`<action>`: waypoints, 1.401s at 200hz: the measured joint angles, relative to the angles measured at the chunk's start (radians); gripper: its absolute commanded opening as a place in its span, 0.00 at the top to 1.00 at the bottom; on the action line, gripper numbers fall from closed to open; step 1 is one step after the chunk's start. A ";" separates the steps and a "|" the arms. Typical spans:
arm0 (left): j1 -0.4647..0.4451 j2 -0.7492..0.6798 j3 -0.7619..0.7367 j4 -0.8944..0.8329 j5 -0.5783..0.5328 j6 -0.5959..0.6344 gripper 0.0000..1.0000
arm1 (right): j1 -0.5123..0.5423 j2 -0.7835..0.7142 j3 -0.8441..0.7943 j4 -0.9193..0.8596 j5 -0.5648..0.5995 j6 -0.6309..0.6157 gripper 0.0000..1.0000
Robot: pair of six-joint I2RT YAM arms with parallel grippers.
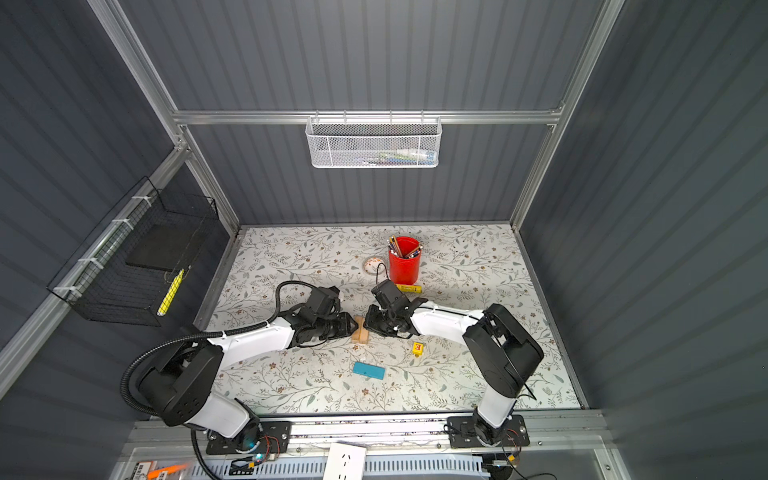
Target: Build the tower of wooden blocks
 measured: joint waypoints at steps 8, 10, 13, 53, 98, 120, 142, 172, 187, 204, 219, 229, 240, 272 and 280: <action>0.000 -0.017 0.000 -0.013 -0.009 0.002 0.63 | 0.008 -0.009 -0.002 -0.007 0.000 -0.011 0.73; 0.000 -0.022 0.000 -0.016 -0.011 0.003 0.63 | 0.011 -0.012 -0.003 -0.009 0.000 -0.015 0.73; 0.000 -0.026 0.000 -0.019 -0.014 0.003 0.63 | 0.014 -0.014 -0.003 -0.012 -0.001 -0.020 0.73; 0.000 -0.099 0.000 -0.063 -0.053 0.007 0.62 | 0.069 -0.018 -0.010 -0.049 0.003 -0.071 0.73; 0.000 -0.153 0.000 -0.099 -0.095 0.007 0.62 | 0.081 -0.004 -0.021 -0.076 0.019 -0.085 0.73; 0.000 -0.159 0.000 -0.114 -0.108 0.007 0.62 | 0.081 0.015 -0.022 -0.082 0.030 -0.085 0.74; 0.000 -0.160 0.000 -0.126 -0.120 0.007 0.62 | 0.082 0.027 -0.022 -0.088 0.042 -0.085 0.74; 0.000 -0.160 0.000 -0.132 -0.124 0.007 0.62 | 0.082 0.042 -0.021 -0.089 0.048 -0.085 0.74; 0.000 -0.160 0.000 -0.134 -0.127 0.007 0.62 | 0.082 0.048 -0.021 -0.090 0.049 -0.085 0.74; 0.000 -0.161 0.000 -0.137 -0.128 0.007 0.62 | 0.082 0.050 -0.021 -0.092 0.047 -0.089 0.74; 0.000 -0.161 0.000 -0.145 -0.129 0.007 0.62 | 0.085 0.049 -0.021 -0.092 0.043 -0.097 0.74; 0.000 -0.164 0.000 -0.150 -0.129 0.007 0.62 | 0.089 0.045 -0.022 -0.095 0.037 -0.104 0.74; 0.000 -0.170 0.000 -0.154 -0.129 0.007 0.62 | 0.092 0.037 -0.023 -0.097 0.030 -0.113 0.74; 0.000 -0.194 0.000 -0.160 -0.128 0.007 0.61 | 0.095 -0.046 -0.044 -0.106 0.020 -0.150 0.72; 0.000 -0.199 0.000 -0.161 -0.128 0.007 0.61 | 0.095 -0.077 -0.054 -0.110 0.022 -0.162 0.71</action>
